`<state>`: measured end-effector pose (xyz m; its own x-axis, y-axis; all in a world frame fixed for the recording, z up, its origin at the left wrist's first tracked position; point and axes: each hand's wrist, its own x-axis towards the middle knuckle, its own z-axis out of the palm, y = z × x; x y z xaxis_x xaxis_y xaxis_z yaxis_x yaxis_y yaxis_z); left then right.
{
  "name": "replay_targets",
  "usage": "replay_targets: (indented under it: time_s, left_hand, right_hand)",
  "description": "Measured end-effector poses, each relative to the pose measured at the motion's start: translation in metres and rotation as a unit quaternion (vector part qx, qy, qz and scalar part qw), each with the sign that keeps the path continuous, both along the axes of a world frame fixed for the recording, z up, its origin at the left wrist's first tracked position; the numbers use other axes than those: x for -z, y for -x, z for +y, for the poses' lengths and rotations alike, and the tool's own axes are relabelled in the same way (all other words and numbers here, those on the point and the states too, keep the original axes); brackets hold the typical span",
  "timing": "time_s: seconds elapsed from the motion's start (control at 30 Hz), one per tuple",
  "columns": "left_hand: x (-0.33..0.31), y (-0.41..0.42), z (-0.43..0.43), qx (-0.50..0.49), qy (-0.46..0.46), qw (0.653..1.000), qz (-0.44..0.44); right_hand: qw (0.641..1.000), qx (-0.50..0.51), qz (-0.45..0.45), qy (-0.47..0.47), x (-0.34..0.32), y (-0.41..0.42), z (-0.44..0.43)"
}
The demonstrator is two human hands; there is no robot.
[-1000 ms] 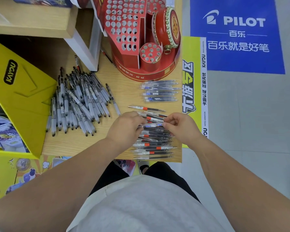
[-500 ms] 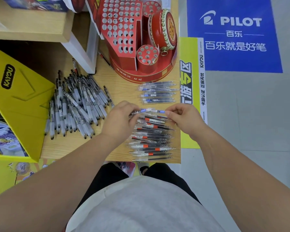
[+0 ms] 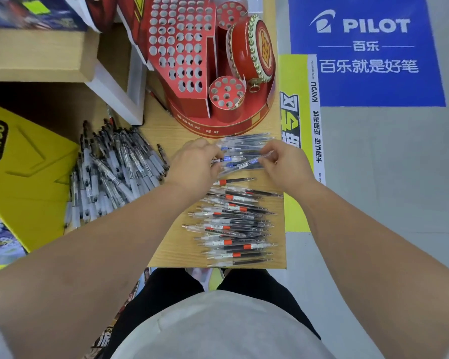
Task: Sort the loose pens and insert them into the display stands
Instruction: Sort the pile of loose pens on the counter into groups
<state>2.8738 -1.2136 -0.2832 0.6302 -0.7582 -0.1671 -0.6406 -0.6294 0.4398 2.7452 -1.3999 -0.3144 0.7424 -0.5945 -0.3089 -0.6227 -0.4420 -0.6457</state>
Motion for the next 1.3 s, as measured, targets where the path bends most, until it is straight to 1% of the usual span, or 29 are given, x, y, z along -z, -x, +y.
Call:
replay_targets:
  time_s: [0.1,0.2,0.27,0.5,0.63,0.73,0.8,0.97,1.3]
  left_hand:
    - [0.005,-0.003,-0.017,0.024,-0.004,1.0,-0.014]
    - [0.008,-0.005,-0.033,0.054,-0.016,0.998,-0.032]
    - [0.01,-0.007,-0.04,0.066,-0.024,0.997,-0.039]
    - [0.014,-0.012,-0.043,0.087,-0.029,0.994,-0.057]
    - [0.016,-0.006,-0.031,0.108,-0.055,0.991,-0.06]
    - [0.02,-0.004,-0.025,0.08,-0.049,0.994,-0.056]
    - [0.02,-0.005,-0.026,0.078,-0.047,0.994,-0.061]
    - [0.019,-0.012,-0.028,0.065,-0.061,0.993,-0.079]
    - [0.015,-0.015,-0.025,0.056,-0.073,0.994,-0.055]
  right_hand:
    - [1.0,-0.012,0.008,0.019,0.003,0.002,0.003]
    - [0.997,-0.029,0.019,0.063,0.005,0.004,0.003]
    - [0.997,-0.021,0.017,0.076,0.005,0.003,0.004]
    - [0.997,0.017,-0.003,0.081,0.005,0.004,0.009]
    - [0.996,0.046,0.004,0.07,0.002,0.009,0.011]
    - [0.997,0.05,0.014,0.053,0.002,0.011,0.012]
    - [0.997,0.055,0.022,0.049,0.002,0.01,0.012]
    - [0.996,0.043,0.035,0.068,0.002,0.0,0.015]
    - [0.996,0.026,0.046,0.07,-0.008,0.0,0.019]
